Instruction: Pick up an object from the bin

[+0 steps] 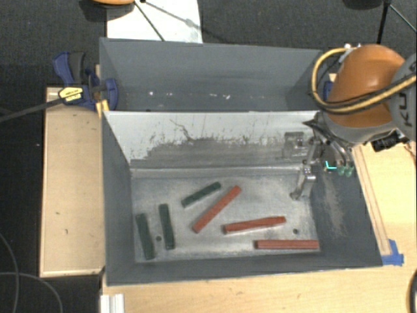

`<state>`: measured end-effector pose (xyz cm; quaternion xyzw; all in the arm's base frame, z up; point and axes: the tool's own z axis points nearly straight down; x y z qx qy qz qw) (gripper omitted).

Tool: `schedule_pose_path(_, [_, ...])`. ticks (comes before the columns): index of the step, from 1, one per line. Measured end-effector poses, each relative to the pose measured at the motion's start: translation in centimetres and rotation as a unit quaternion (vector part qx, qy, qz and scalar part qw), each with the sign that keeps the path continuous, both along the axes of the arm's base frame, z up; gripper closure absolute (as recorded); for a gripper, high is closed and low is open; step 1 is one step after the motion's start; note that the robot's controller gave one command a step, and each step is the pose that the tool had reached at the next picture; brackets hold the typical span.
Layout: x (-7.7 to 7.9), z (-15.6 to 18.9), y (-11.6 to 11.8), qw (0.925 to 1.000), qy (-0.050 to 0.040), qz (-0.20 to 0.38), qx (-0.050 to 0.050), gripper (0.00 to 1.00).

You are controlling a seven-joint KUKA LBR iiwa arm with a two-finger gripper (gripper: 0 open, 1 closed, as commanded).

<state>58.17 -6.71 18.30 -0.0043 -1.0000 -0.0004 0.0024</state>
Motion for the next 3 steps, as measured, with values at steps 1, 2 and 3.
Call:
schedule_pose_path(1, [0.2,0.5,0.0,1.0,-0.0039,0.001,0.0,0.0])
schedule_pose_path(2, [-1.1,-2.7,0.8,0.9994,-0.0073,0.032,-0.001,0.0])
schedule_pose_path(3, [-2.4,-7.3,1.3,0.9898,-0.0044,0.142,0.0,0.0])
